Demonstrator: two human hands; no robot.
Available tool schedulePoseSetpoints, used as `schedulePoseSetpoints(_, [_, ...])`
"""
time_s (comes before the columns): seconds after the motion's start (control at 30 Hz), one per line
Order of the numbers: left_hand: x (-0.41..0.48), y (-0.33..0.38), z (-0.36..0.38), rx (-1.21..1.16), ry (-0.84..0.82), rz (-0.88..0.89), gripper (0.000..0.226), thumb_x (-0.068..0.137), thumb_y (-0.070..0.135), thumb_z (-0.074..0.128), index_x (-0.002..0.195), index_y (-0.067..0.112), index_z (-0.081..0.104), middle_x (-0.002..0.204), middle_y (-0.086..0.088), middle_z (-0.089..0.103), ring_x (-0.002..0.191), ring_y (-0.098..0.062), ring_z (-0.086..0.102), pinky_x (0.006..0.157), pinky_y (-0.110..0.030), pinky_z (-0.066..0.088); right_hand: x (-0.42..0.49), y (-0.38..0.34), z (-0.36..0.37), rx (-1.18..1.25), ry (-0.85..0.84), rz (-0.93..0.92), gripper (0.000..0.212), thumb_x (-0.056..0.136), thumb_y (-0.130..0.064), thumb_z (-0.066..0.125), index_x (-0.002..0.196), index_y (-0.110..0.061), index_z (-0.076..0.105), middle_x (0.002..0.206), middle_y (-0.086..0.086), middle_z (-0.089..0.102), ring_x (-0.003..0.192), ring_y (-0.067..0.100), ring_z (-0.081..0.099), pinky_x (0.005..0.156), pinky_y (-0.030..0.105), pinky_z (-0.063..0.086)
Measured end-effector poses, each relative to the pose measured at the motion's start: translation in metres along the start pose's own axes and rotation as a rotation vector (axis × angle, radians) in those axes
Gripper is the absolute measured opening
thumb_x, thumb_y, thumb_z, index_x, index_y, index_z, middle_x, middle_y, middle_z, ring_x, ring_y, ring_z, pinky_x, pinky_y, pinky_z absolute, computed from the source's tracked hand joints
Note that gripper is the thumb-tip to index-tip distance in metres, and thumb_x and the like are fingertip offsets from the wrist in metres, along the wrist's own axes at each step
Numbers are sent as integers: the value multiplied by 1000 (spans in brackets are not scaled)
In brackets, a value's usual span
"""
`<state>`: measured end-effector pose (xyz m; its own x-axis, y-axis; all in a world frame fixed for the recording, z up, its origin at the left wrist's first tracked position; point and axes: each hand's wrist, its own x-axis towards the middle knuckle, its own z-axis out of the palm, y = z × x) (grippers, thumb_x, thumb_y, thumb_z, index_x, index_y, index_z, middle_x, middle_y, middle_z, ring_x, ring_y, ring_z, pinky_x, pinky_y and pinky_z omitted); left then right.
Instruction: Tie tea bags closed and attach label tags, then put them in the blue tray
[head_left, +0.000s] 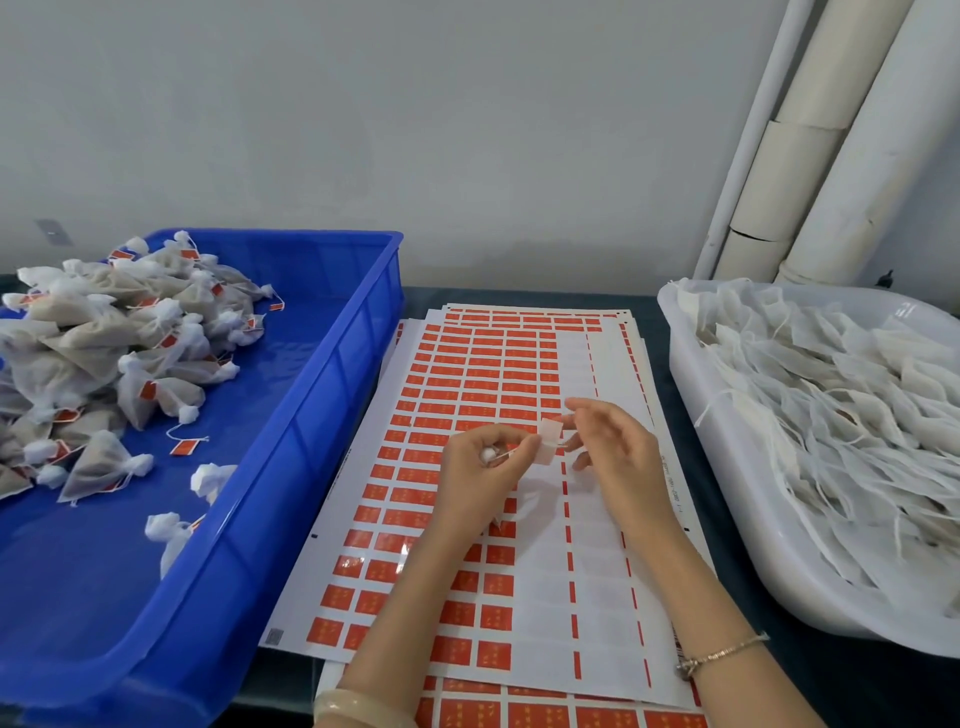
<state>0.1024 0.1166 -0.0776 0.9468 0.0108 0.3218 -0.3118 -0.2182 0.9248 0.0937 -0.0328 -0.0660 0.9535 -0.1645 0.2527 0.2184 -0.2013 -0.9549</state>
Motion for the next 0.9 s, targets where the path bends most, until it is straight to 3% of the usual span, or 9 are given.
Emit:
schedulePoseSetpoints(0.07, [0, 0, 0, -2, -8, 16, 15, 87, 23, 69, 80, 36, 69, 75, 27, 68, 81, 2, 64, 68, -6, 48, -1, -3, 1, 10, -41, -1, 30, 82, -48, 63, 109, -35, 63, 104, -23, 66, 95, 1, 64, 73, 13, 53])
schedulePoseSetpoints(0.23, [0, 2, -1, -4, -34, 22, 15, 87, 24, 69, 80, 37, 69, 75, 28, 68, 82, 3, 64, 69, -5, 47, -1, 1, 1, -74, -78, -31, 20, 83, -26, 72, 99, -37, 65, 98, -19, 68, 90, 2, 65, 70, 8, 50])
schedulePoseSetpoints(0.43, [0, 6, -2, -46, -101, 12, 11, 89, 26, 66, 84, 35, 70, 75, 24, 69, 79, 2, 64, 69, -7, 48, 0, 1, -3, -80, -87, -12, 10, 84, -25, 70, 92, -31, 69, 96, -16, 70, 90, 1, 65, 70, 7, 49])
schedulePoseSetpoints(0.57, [0, 4, -3, -39, -102, -6, 6, 86, 26, 69, 87, 30, 74, 78, 21, 71, 84, 2, 65, 70, -7, 48, 1, 1, -4, -87, -108, -10, 11, 84, -25, 70, 89, -34, 68, 93, -18, 69, 87, -4, 63, 69, 5, 48])
schedulePoseSetpoints(0.67, [1, 1, -2, -12, -79, -40, 7, 87, 25, 68, 89, 26, 74, 79, 20, 70, 83, 3, 64, 68, -6, 48, 1, 1, -3, -110, -119, -12, 10, 85, -25, 70, 90, -33, 68, 93, -17, 69, 87, 0, 64, 70, 9, 49])
schedulePoseSetpoints(0.9, [2, 1, -3, -13, -102, -69, 11, 90, 26, 65, 85, 30, 73, 72, 23, 68, 79, 3, 63, 65, -5, 46, -2, -2, -3, -150, -86, -90, 18, 83, -22, 72, 87, -39, 66, 94, -22, 67, 88, -3, 62, 69, 4, 47])
